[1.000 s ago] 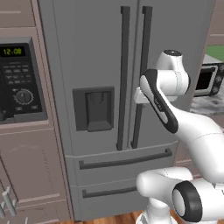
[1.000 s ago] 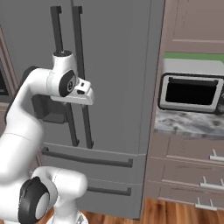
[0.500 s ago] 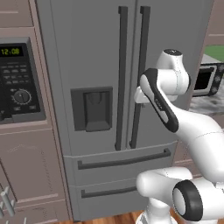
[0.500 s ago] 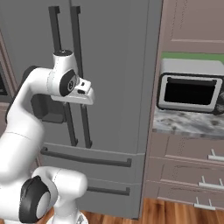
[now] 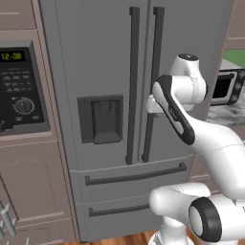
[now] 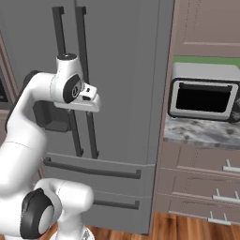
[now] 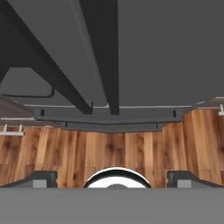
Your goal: Open the fridge, grab two sodas, and place both sodas inside the bowl with ice on the dining counter.
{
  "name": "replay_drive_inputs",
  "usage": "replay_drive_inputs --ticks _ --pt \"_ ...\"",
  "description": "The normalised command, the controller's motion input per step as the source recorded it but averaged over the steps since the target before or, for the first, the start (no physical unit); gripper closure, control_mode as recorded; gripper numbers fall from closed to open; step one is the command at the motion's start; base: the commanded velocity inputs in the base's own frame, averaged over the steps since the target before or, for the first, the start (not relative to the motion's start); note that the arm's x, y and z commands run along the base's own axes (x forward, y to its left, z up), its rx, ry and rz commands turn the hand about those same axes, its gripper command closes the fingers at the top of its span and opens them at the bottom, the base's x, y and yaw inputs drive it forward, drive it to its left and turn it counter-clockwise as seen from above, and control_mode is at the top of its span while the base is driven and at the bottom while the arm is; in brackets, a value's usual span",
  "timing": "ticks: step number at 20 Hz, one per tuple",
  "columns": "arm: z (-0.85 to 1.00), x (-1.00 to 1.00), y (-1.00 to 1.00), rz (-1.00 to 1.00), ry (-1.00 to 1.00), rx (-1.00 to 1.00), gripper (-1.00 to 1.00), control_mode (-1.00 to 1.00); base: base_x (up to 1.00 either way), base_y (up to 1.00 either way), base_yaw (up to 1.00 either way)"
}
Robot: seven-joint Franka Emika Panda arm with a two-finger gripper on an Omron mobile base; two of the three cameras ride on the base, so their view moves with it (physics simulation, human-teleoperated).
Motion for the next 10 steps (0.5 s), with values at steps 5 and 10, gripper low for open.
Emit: replay_drive_inputs --ticks 5,10 --pt "0.07 0.00 -0.02 0.00 -0.21 0.10 -1.00 -1.00 0.00 0.00 0.00" --pt "0.24 0.05 0.18 0.00 -0.18 0.01 -1.00 -1.00 0.00 0.00 0.00"
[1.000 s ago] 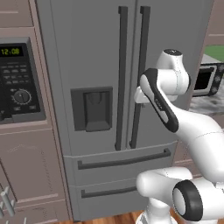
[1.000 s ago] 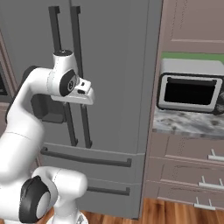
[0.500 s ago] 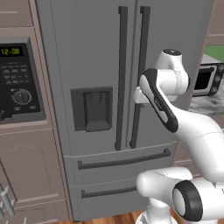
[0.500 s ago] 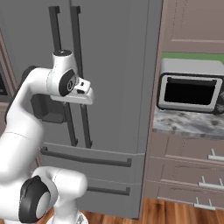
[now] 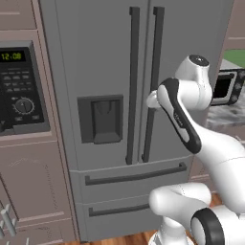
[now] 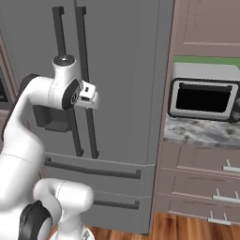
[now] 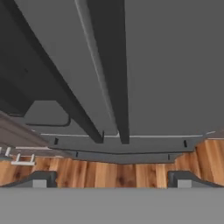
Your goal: Open the fridge, grab two sodas, and place both sodas inside the bowl with ice on the dining counter.
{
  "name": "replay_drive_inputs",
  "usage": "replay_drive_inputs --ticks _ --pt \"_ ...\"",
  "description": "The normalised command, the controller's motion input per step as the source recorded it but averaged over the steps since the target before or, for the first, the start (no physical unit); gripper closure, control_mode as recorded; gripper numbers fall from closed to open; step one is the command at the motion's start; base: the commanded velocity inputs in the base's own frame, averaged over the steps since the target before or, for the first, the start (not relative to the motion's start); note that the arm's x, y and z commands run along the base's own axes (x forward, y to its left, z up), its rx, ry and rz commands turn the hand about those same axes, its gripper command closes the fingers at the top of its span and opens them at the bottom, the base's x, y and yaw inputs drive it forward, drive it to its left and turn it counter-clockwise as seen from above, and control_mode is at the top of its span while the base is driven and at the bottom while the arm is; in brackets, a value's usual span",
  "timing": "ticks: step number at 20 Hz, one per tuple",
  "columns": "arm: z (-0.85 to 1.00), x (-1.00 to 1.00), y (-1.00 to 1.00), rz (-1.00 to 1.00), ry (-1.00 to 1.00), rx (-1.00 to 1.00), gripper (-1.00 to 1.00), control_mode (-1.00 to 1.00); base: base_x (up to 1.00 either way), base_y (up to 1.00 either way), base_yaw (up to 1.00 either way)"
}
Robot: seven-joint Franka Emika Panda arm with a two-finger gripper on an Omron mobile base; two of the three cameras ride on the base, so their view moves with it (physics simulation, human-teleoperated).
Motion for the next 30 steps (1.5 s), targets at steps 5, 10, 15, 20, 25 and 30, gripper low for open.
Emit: replay_drive_inputs --ticks 5,10,15,20,25,30 --pt "0.25 0.02 0.30 0.00 -0.10 -0.10 -1.00 -1.00 0.00 0.00 0.00" --pt "0.06 0.21 -0.18 0.00 -0.07 -0.17 -1.00 -1.00 0.00 0.00 0.00" --pt "-0.01 0.31 -0.25 0.00 -0.06 -0.10 -1.00 -1.00 0.00 0.00 0.00" --pt "-0.02 0.40 0.02 0.00 -0.06 0.01 -1.00 -1.00 0.00 0.00 0.00" --pt "-0.01 0.40 0.10 0.00 -0.04 0.04 -1.00 -1.00 0.00 0.00 0.00" --pt "-0.01 0.37 0.05 0.00 -0.01 0.02 -1.00 -1.00 0.00 0.00 0.00"
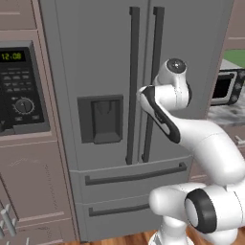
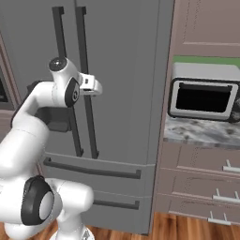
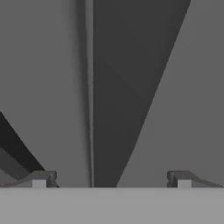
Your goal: Open the fridge, grab two sodas, and place both sodas inside the bowl with ice on the dining counter.
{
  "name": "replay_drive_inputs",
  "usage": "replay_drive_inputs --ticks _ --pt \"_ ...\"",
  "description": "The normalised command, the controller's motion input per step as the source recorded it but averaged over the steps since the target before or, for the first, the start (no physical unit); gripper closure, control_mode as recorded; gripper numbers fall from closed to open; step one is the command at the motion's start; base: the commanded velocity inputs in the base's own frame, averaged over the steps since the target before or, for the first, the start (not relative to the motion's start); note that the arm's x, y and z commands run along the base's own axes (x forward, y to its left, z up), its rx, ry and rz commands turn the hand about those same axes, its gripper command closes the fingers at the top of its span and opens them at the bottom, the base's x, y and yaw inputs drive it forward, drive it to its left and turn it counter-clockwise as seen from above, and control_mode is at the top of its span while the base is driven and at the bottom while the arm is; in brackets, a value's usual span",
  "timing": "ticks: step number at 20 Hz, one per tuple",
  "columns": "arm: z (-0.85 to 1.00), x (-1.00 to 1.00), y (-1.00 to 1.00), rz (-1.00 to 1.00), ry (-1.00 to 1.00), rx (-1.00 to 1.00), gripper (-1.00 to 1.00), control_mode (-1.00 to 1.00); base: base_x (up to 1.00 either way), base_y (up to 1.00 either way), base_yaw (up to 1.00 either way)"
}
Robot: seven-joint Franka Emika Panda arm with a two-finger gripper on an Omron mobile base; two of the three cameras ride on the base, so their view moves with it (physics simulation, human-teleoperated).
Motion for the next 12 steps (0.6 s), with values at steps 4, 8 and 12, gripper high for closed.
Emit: replay_drive_inputs --ticks 4,8,12 --pt "-0.02 0.32 0.01 0.00 0.00 0.00 -1.00 -1.00 0.00 0.00 0.00" --pt "-0.06 0.32 0.01 0.00 0.00 0.00 -1.00 -1.00 0.00 0.00 0.00" --pt "-0.06 0.34 0.00 0.00 0.00 0.00 -1.00 -1.00 0.00 0.00 0.00"
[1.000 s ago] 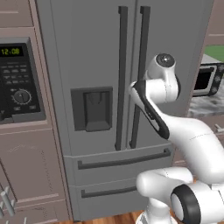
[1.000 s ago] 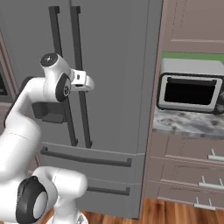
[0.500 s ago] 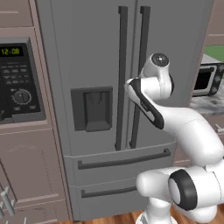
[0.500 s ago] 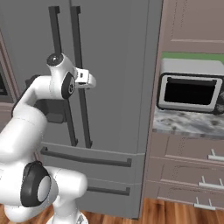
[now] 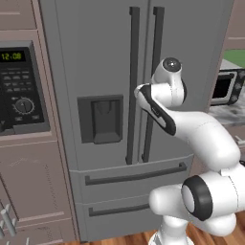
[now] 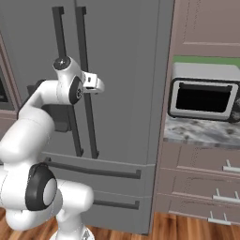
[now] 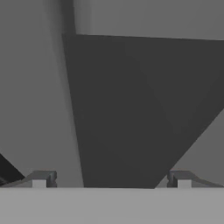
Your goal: Open the fridge, grab two sodas, and place both sodas inside the bowl with ice on the dining counter.
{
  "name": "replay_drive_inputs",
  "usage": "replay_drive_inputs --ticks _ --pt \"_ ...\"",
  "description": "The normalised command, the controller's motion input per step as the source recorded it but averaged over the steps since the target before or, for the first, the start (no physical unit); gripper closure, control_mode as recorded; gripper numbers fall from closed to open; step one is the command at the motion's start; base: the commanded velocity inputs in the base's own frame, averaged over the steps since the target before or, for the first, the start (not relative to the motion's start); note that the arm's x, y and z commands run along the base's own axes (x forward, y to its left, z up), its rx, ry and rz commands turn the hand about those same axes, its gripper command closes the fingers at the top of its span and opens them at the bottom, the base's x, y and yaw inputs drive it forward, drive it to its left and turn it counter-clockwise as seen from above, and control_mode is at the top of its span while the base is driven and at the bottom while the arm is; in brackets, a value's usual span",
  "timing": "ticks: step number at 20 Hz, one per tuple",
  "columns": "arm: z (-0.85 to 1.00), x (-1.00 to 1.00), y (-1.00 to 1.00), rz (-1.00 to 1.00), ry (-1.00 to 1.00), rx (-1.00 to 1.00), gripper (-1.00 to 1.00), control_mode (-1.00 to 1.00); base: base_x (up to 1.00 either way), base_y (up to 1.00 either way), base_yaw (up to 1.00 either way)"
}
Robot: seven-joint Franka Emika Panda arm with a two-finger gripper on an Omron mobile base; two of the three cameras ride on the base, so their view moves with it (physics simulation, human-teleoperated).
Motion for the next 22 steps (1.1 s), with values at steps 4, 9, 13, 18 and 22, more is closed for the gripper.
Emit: replay_drive_inputs --ticks 4,9,13,18,22 --pt "-0.10 0.27 0.00 0.00 0.00 0.00 -1.00 -1.00 0.00 0.00 0.00" --pt "-0.13 0.20 0.03 0.00 0.00 0.00 1.00 -1.00 0.00 0.00 0.00" --pt "-0.02 0.04 0.01 0.00 0.00 0.00 1.00 -1.00 0.00 0.00 0.00" --pt "0.03 -0.11 -0.19 -0.03 0.00 0.00 1.00 -1.00 0.00 0.00 0.00" --pt "0.00 -0.53 -0.45 -0.01 0.00 0.00 1.00 -1.00 0.00 0.00 0.00"
